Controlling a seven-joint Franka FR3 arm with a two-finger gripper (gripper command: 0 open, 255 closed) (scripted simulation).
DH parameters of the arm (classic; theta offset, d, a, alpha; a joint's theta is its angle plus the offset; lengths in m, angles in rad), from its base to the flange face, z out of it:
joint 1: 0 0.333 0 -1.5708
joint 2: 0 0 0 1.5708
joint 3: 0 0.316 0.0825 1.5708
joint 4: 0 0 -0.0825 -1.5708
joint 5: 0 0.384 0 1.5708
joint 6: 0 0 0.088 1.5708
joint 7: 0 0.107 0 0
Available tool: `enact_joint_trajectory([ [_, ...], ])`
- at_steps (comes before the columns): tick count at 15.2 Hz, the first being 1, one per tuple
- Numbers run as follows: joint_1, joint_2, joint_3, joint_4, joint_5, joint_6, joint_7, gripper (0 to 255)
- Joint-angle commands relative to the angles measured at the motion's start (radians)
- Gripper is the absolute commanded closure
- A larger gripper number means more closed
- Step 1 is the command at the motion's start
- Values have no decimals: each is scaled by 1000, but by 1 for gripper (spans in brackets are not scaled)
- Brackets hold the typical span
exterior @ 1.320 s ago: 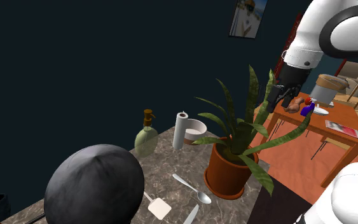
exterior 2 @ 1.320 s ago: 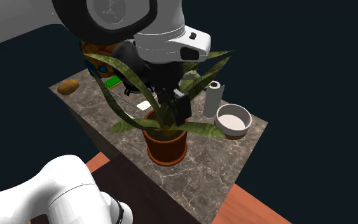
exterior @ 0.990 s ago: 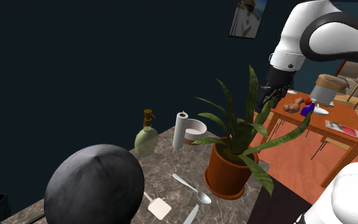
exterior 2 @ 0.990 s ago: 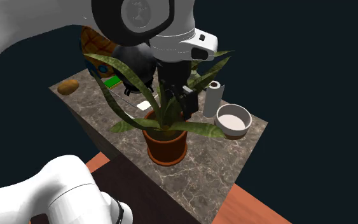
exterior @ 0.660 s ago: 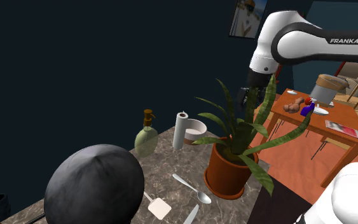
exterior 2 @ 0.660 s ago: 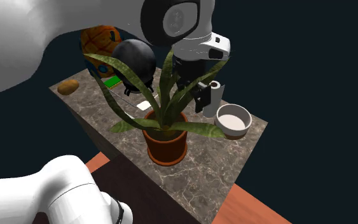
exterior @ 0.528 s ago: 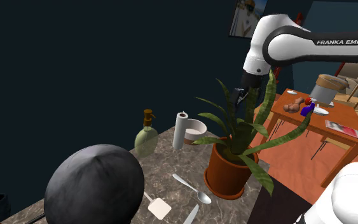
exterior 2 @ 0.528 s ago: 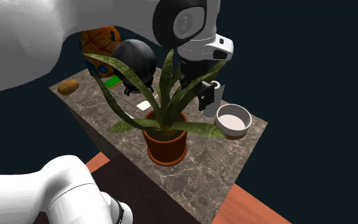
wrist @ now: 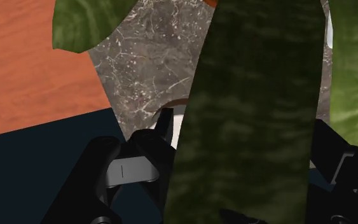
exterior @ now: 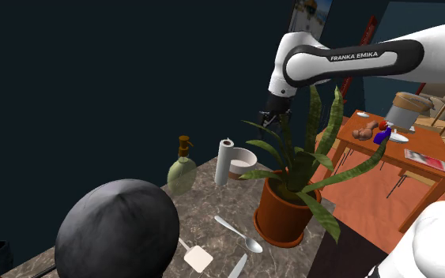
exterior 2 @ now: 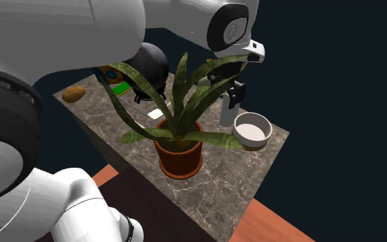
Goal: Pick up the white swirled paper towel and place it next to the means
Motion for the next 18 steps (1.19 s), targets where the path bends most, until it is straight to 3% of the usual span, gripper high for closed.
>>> enact_joint_trajectory([
  [1,7,78,9,59,6,17,12,0],
  [7,21,314,23,267,13,36,25,0],
  [13,41,567,34,543,14,7,38,0],
  [18,44,594,35,524,14,53,39,0],
])
